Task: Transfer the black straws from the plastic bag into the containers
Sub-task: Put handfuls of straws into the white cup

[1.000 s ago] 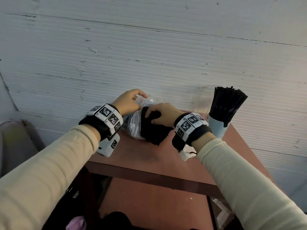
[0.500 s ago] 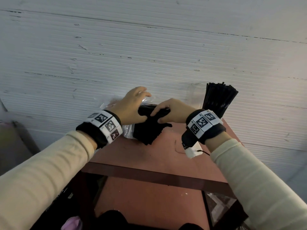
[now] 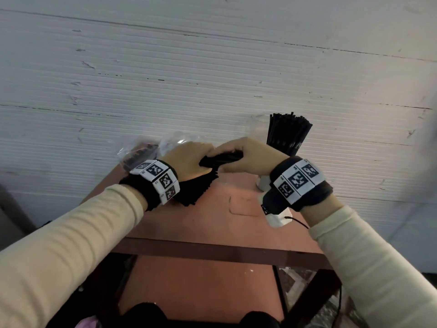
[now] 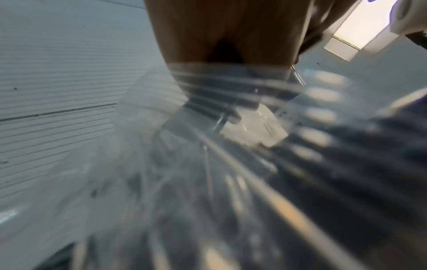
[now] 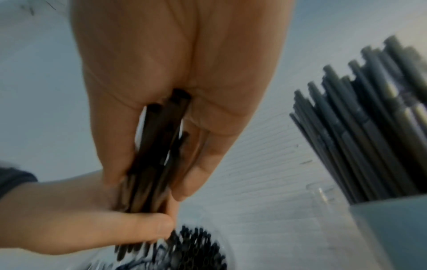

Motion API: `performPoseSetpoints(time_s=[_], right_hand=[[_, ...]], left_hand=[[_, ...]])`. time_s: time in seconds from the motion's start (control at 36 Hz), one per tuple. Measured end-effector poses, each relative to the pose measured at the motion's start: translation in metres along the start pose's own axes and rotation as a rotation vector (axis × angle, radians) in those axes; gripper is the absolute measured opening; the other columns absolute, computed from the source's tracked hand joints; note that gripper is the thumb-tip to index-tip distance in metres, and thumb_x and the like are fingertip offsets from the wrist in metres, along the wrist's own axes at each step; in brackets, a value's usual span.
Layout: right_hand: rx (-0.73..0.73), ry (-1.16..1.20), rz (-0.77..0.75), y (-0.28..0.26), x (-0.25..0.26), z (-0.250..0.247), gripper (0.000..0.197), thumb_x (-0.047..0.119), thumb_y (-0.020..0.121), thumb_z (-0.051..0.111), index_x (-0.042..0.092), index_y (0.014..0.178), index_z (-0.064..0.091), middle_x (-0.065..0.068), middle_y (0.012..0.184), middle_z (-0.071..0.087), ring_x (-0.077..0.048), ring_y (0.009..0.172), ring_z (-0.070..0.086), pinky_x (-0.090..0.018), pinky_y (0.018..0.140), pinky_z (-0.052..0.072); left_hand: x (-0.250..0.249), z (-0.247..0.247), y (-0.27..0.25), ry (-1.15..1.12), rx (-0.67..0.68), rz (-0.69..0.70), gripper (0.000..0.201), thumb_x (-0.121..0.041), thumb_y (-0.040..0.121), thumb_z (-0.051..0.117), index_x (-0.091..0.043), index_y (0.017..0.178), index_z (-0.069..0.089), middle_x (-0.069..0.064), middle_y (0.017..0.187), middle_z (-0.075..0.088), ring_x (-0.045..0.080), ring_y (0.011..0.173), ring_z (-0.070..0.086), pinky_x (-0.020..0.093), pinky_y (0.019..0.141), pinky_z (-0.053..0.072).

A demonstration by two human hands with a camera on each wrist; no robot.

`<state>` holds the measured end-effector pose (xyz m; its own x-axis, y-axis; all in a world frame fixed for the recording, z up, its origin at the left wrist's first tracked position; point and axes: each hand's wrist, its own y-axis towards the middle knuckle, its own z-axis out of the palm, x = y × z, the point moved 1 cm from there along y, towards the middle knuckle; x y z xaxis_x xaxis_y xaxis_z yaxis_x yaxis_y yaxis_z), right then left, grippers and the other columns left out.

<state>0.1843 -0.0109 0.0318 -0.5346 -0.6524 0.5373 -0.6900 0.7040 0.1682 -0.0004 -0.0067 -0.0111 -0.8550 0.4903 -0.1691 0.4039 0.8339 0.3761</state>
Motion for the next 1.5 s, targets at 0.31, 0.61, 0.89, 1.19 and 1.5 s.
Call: performPoseSetpoints(time_s=[0.31, 0.61, 0.89, 1.19, 1.5], right_hand=[[-0.665, 0.048, -0.275, -0.032, 0.047, -0.06, 0.043, 0.027, 0.088, 0.067, 0.021, 0.128, 0.053, -0.001, 0.125, 0.054, -0.009, 0.1, 0.06, -0.029, 0.092, 0.053], [-0.679, -0.145, -0.257, -0.034, 0.045, -0.062, 0.027, 0.015, 0.093, 0.055, 0.011, 0.119, 0.062, 0.005, 0.117, 0.06, -0.003, 0.105, 0.057, -0.023, 0.095, 0.047], [-0.545, -0.256, -0.144, -0.035, 0.008, -0.036, 0.028, 0.028, 0.09, 0.06, 0.015, 0.115, 0.065, 0.001, 0.118, 0.06, -0.016, 0.113, 0.054, -0.032, 0.103, 0.039], [-0.539, -0.208, -0.088, -0.028, -0.006, -0.022, 0.018, 0.026, 0.094, 0.057, 0.015, 0.103, 0.068, -0.001, 0.107, 0.061, -0.014, 0.104, 0.054, -0.025, 0.094, 0.041], [-0.552, -0.176, -0.132, -0.028, -0.008, -0.017, 0.019, 0.022, 0.094, 0.056, 0.013, 0.108, 0.066, -0.002, 0.115, 0.058, -0.012, 0.106, 0.054, -0.017, 0.092, 0.038]], left_hand=[[-0.05, -0.038, 0.029, -0.523, -0.315, -0.045, 0.016, -0.037, 0.093, 0.063, -0.033, 0.08, 0.054, -0.009, 0.068, 0.059, -0.003, 0.057, 0.054, 0.012, 0.058, 0.041], [-0.099, 0.006, 0.04, -1.009, -0.133, -0.174, 0.016, -0.022, 0.091, 0.067, -0.017, 0.076, 0.064, 0.001, 0.074, 0.067, 0.011, 0.076, 0.065, 0.027, 0.084, 0.051], [-0.091, 0.036, 0.041, -1.035, -0.061, -0.346, 0.021, -0.035, 0.082, 0.073, -0.016, 0.077, 0.068, 0.005, 0.081, 0.07, 0.019, 0.087, 0.068, 0.039, 0.094, 0.052], [-0.079, 0.059, 0.041, -1.005, 0.15, -0.474, 0.02, -0.033, 0.085, 0.073, -0.013, 0.08, 0.072, -0.006, 0.081, 0.071, 0.012, 0.09, 0.064, 0.026, 0.089, 0.046], [-0.073, 0.063, 0.034, -0.952, 0.264, -0.551, 0.035, -0.042, 0.082, 0.075, -0.011, 0.096, 0.075, -0.003, 0.109, 0.071, 0.007, 0.107, 0.057, 0.024, 0.086, 0.037]])
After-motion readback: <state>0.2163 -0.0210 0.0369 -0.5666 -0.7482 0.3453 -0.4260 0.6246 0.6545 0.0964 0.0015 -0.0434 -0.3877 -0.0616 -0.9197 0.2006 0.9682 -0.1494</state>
